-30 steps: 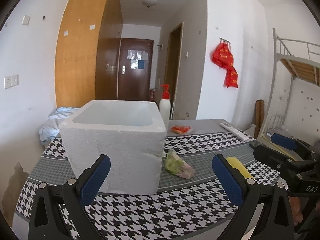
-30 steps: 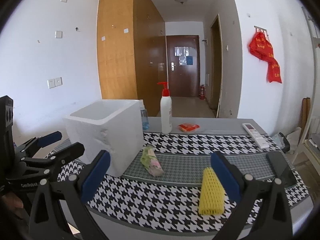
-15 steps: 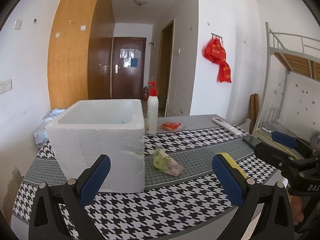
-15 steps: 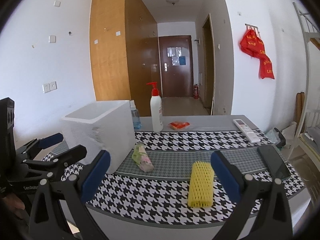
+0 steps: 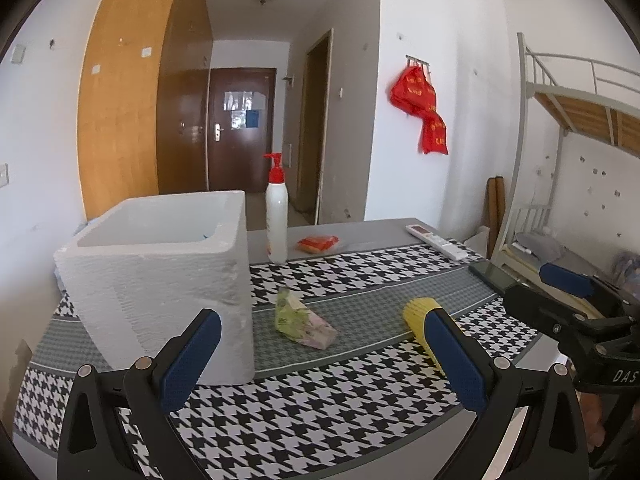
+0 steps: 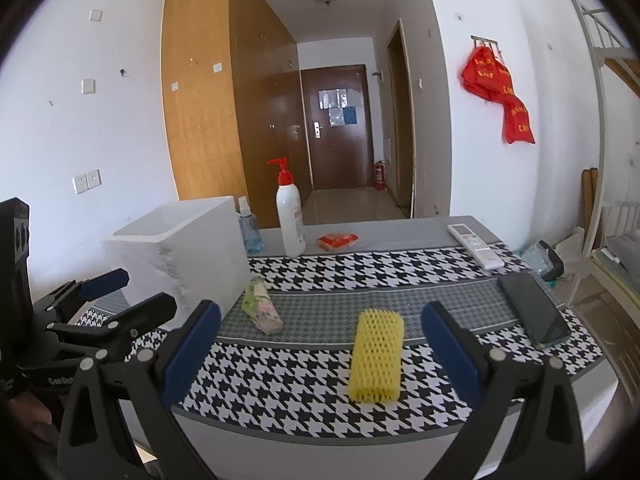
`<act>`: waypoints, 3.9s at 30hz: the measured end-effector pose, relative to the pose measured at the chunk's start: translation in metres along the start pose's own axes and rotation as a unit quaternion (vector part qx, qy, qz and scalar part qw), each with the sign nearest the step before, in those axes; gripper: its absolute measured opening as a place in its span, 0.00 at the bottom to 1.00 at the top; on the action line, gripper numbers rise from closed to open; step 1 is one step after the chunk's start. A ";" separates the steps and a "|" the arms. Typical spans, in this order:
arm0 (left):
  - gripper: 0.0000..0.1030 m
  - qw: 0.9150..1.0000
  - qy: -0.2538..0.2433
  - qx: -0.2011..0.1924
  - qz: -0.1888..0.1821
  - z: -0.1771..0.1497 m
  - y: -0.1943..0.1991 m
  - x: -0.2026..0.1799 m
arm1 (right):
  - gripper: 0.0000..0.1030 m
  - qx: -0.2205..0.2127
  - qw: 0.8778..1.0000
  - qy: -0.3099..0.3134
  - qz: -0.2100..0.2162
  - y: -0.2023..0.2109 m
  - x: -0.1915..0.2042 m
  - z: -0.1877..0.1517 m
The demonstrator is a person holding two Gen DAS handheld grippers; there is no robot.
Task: Organize soft objects
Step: 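Move left gripper to the green cotton swab packet while right gripper approaches the yellow net, then close left gripper on the green swab packet while right gripper closes on the yellow net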
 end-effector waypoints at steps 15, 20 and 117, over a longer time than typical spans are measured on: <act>0.99 1.000 -0.004 0.029 -0.004 -0.003 -0.027 -0.008 | 0.99 0.026 0.999 -0.020 -0.015 -0.017 -0.025 -0.006; 0.99 0.999 -0.003 0.039 -0.007 -0.004 -0.036 -0.011 | 0.99 0.034 0.999 -0.022 -0.024 -0.022 -0.031 -0.007; 0.71 0.963 0.028 0.239 0.124 -0.018 -0.184 -0.003 | 0.99 0.125 0.990 -0.064 0.012 -0.102 -0.074 -0.031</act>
Point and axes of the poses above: each gripper's, at about its wrist camera, not at the fingertips, and y roughly against the way its jaws point, x to its left, z to its top, the point moved 1 cm from there along -y, roughly the way its jaws point, and after that the axes turned 5 degrees about z, right-handed, at the moved point
